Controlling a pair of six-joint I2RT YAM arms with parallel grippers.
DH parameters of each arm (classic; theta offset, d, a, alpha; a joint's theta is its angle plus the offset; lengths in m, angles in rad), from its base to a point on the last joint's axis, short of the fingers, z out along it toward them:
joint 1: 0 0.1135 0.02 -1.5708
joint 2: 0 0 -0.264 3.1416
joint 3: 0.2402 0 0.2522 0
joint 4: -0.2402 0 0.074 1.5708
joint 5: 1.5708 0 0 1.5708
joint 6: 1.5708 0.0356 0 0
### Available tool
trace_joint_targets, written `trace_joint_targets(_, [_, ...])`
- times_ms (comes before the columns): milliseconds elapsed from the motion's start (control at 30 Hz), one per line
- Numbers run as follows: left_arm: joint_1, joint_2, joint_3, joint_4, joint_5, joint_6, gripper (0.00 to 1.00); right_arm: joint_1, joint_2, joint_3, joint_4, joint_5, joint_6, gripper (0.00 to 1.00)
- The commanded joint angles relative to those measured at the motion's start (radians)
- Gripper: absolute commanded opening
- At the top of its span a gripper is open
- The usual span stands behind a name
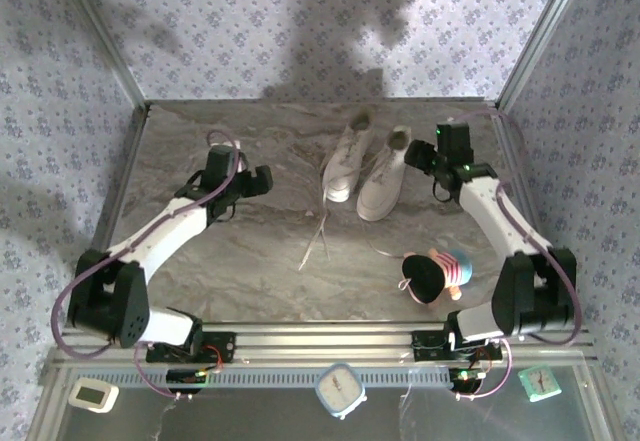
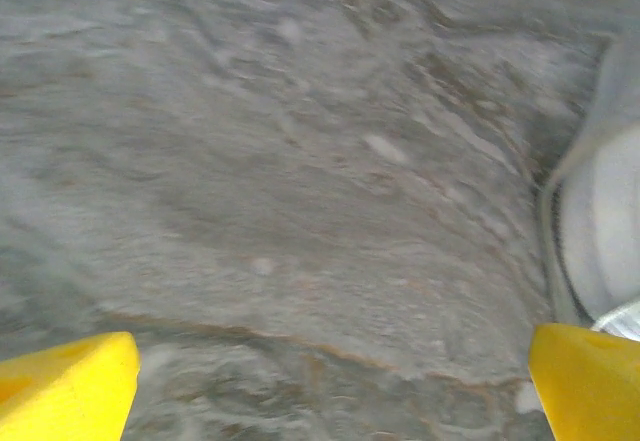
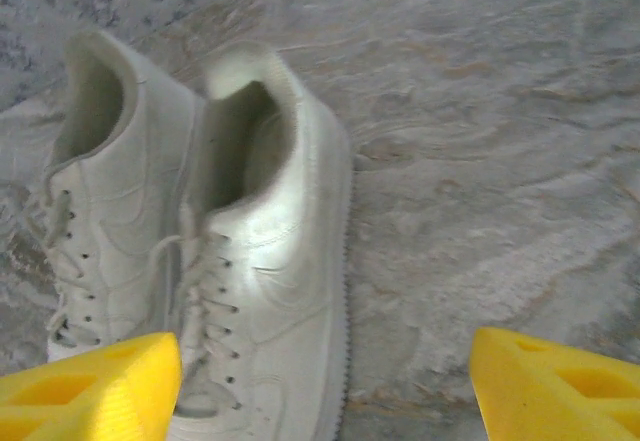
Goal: Tie the shoes
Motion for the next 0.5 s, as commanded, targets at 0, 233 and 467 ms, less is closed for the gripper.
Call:
trace_joint_targets(0, [-0.056,0.073,0.097,0.002,0.074,0.051,0.96,0.041,0.108,0.150,-0.195,-0.021,-0.057,0.77])
trace_joint_targets(233, [-0.123,0.183,0.209,-0.010,0.100,0.022,0.90,0.129,0.375,0.507,-0.364,0.010,-0.073,0.69])
trace_joint_targets(467, [-0.107,0.119,0.117,0.025,0.109,-0.029,0.91,0.195,0.614,0.850,-0.499,0.124,-0.009,0.51])
